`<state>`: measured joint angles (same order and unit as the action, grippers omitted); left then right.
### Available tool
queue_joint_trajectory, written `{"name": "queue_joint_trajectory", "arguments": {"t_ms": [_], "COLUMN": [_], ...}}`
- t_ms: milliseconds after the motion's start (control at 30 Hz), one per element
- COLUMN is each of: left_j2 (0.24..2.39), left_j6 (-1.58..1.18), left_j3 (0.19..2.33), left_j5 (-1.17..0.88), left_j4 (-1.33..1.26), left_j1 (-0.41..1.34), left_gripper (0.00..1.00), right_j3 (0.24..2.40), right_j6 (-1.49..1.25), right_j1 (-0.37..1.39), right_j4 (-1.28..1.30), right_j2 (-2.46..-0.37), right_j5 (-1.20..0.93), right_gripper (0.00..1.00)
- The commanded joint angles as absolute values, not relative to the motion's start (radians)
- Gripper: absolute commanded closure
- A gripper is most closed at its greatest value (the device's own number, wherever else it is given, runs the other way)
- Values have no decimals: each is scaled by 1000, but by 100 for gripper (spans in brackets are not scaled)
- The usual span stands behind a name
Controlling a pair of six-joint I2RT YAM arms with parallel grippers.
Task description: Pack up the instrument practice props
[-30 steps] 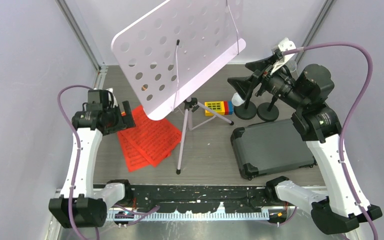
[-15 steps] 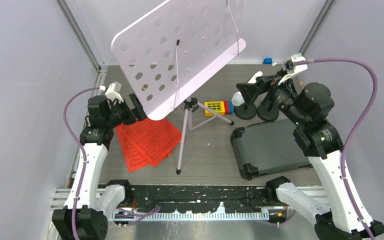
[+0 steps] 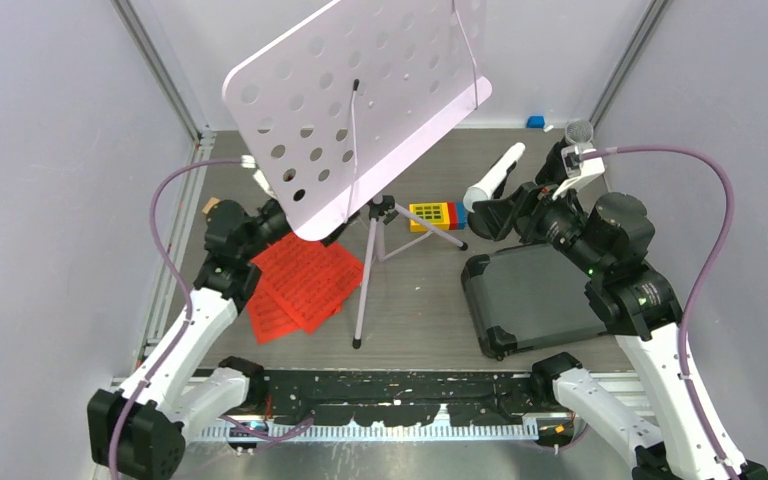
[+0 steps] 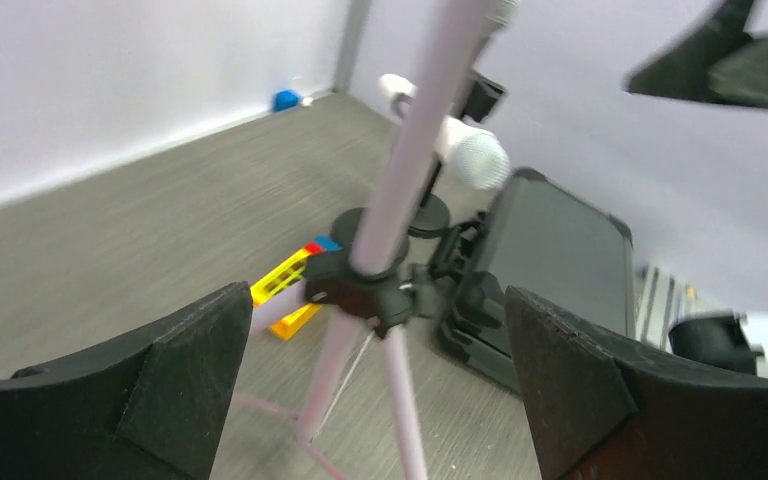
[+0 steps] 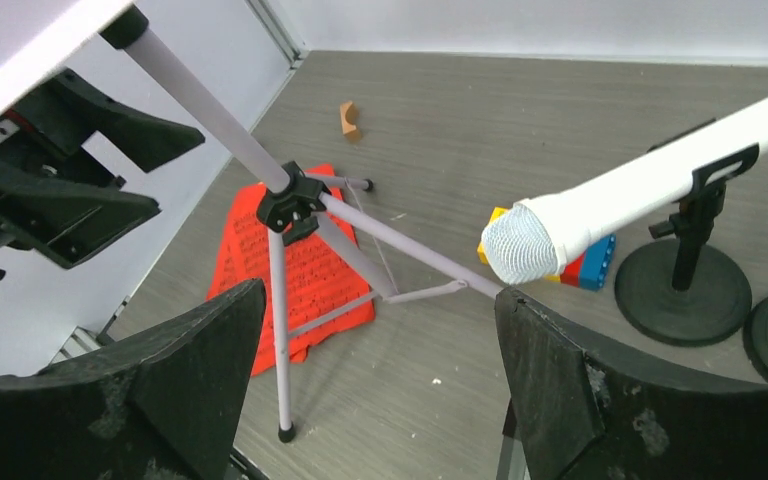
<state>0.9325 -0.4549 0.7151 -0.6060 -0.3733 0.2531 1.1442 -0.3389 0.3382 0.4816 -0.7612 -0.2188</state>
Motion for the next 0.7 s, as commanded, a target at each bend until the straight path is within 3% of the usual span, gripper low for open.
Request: {"name": "queue_joint_trajectory", "arguments": {"t_ms": [0, 600, 667], "left_j2": [973, 1165, 1185], "left_j6": [-162, -213, -226], "left_j3": [801, 867, 880], "left_j5": [-619, -675, -688], "left_j4": [-429, -584, -596], "left_j1": [368, 374, 374], "left_gripper": [0, 13, 18], "right_j3": [1141, 1124, 1122], "right_j6": [-355, -344, -345], "right_j1": [337, 337, 337], "right_j4": [506, 556, 558], "right_j2": [-742, -712, -708], "right_j5": [-230, -242, -237], "right_gripper": [10, 10, 10]}}
